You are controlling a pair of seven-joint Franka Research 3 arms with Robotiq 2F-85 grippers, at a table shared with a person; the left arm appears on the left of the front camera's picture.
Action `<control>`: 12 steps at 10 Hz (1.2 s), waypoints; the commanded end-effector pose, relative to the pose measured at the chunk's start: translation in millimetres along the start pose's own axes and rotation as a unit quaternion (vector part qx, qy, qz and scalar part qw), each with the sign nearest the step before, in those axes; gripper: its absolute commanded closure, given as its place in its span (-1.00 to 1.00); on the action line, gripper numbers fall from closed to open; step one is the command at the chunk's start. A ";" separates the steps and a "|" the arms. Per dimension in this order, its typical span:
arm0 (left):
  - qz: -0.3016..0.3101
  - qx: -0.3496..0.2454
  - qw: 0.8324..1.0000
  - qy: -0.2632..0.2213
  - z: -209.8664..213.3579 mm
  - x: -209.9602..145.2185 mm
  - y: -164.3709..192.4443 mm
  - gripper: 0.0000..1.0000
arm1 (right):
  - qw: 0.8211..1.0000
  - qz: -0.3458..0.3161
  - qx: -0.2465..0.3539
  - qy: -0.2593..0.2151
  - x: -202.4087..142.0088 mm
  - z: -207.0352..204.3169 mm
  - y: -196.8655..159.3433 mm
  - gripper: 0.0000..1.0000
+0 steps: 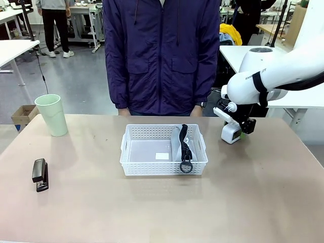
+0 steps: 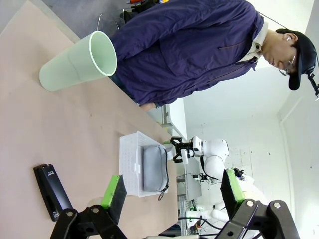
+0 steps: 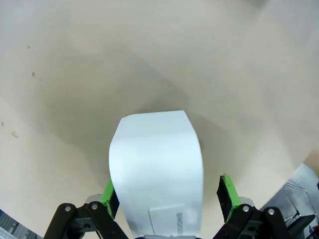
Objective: Efficiently arrange items inside the basket to fit them all.
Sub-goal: Pick up the Digital clock and place it inside the Organizing basket.
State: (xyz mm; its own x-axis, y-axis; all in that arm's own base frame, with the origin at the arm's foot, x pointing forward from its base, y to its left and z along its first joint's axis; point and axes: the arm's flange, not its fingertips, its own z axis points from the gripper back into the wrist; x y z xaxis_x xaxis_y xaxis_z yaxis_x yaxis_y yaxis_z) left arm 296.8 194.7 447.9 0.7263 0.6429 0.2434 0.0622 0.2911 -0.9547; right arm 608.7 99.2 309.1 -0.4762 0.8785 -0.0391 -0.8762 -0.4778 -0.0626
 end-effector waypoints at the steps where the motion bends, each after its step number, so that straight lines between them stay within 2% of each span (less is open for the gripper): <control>1: -0.011 -0.010 1.000 -0.005 -1.0 0.1 0.0 -1.00 | 1.000 0.013 -0.001 0.005 -10.2 -1.4 -2.8 -1.00; 5: -0.011 -0.010 1.000 -0.005 -1.0 0.1 0.0 -1.00 | 1.000 0.025 -0.002 -0.013 -9.0 -2.6 -3.3 -1.00; 6: -0.011 -0.010 1.000 -0.005 -1.0 0.1 0.0 -1.00 | 1.000 0.024 -0.004 -0.011 -9.2 -3.1 -3.6 0.20; 7: -0.011 -0.010 1.000 -0.005 -1.0 0.1 0.0 -1.00 | 1.000 0.021 -0.007 -0.014 -9.3 -1.5 -3.6 0.19; 8: -0.011 -0.010 1.000 -0.005 -1.0 0.1 0.0 -1.00 | 1.000 0.019 0.000 -0.012 -9.5 -0.5 -3.4 1.00; 9: -0.011 -0.010 1.000 -0.005 -1.0 0.1 0.0 -1.00 | 1.000 0.020 0.004 -0.010 -9.4 -0.4 -3.0 0.29; 10: -0.011 -0.010 1.000 -0.005 -1.0 0.1 0.0 -1.00 | 1.000 0.016 0.009 -0.010 -10.2 -1.9 -3.5 1.00; 11: -0.011 -0.010 1.000 -0.005 -1.0 0.1 0.0 -1.00 | 1.000 0.017 0.011 -0.011 -10.3 -2.9 -3.9 0.74; 12: -0.011 -0.010 1.000 -0.005 -1.0 0.1 0.0 -1.00 | 1.000 0.019 0.013 -0.011 -10.3 -2.7 -4.0 1.00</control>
State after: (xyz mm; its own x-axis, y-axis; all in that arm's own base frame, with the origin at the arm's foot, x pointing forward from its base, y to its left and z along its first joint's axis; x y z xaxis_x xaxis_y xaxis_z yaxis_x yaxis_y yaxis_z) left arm 296.8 194.7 447.9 0.7262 0.6429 0.2434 0.0623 0.2911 -0.9547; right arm 613.8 94.8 309.2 -0.4848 0.8741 -0.0311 -0.8726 -0.4858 -0.0517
